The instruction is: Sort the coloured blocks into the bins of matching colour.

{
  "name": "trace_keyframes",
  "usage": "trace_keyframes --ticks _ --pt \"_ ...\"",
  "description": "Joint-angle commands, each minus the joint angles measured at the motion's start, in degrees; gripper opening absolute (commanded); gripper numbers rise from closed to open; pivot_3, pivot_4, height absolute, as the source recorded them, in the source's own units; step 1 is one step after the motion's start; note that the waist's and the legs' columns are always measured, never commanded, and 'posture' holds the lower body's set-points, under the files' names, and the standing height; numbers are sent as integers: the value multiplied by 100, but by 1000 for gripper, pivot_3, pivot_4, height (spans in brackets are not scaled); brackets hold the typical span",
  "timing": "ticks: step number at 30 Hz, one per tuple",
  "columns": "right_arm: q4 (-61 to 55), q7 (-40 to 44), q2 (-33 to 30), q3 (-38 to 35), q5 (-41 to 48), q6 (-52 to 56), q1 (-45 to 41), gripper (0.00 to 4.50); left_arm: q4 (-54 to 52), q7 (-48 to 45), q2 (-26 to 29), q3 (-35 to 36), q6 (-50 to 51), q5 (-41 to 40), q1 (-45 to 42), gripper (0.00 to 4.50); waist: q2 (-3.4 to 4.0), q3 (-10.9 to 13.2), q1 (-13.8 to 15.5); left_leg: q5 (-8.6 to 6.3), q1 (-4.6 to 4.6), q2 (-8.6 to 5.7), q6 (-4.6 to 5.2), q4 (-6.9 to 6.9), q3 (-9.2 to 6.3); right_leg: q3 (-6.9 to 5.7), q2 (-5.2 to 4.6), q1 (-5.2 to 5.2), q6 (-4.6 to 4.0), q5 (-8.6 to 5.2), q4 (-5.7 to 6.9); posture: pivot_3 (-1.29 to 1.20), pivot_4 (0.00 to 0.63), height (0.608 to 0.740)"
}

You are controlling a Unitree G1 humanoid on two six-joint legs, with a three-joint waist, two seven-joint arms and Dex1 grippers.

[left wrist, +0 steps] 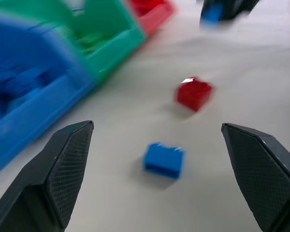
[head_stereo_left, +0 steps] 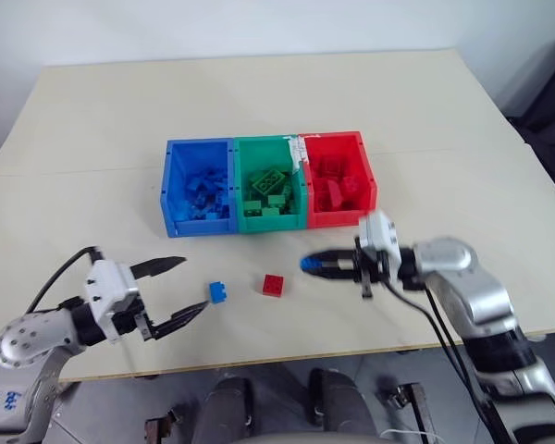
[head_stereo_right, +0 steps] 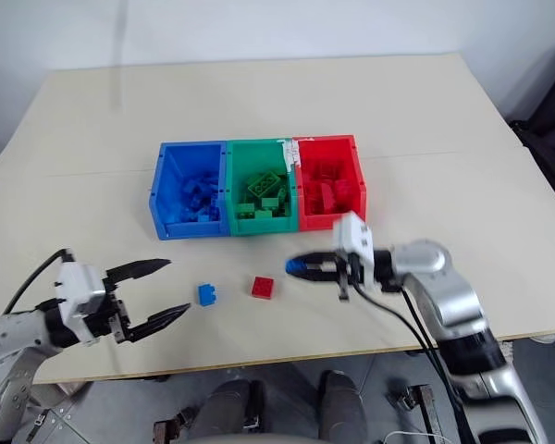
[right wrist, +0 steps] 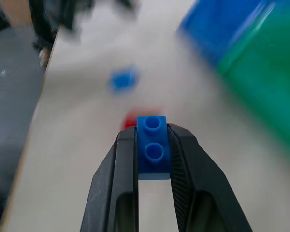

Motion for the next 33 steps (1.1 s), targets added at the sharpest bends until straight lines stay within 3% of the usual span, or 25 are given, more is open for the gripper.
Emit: trace_keyframes --ticks 1,6,10,17,22,27,33 --pt "395 -434 660 253 -99 216 -735 461 -277 436 -306 409 0 -123 363 4500 -2 -1 -25 -1 -1 3 -2 -1 0 -1 3 0 -2 1 5 0 150 740" --pt "2049 -1272 2006 546 -899 -500 -2135 461 -450 932 -838 801 -72 -227 739 4500 -3 -2 -59 -4 -9 4 -2 0 10 1 2 -14 -7 3 16 0 150 740" --pt "3233 -1528 2564 586 -1297 -1075 -2761 461 -627 1003 -974 823 -105 -206 919 4500 -11 -7 -36 -6 -14 -4 0 1 7 1 -3 -17 -10 4 18 0 150 740" --pt "4247 -1571 2863 414 -1544 -1726 -3195 2813 -694 1039 -1009 768 -150 -195 967 4500 -15 -9 -77 -12 -17 -13 5 -2 7 1 -10 -20 -10 5 16 0 150 740" --pt "3265 -638 2274 294 -1170 -1585 -2686 4458 -631 803 -780 551 -83 -244 714 4500 -15 -9 -45 -14 -20 -7 3 -2 8 -1 -6 -22 -11 5 14 0 150 740" --pt "2086 430 1039 -120 -561 -1423 -1621 4458 -251 350 -330 296 -97 -215 141 4500 -16 -9 1 -18 -21 -15 12 -1 3 -3 -9 -12 -7 7 1 0 150 740" --pt "1782 1276 -342 -993 -188 -2059 -282 4458 79 -310 84 -408 -132 -158 -787 4500 -8 -5 -27 -19 -18 -37 13 -6 16 -5 -6 -10 -4 9 -8 0 150 740"
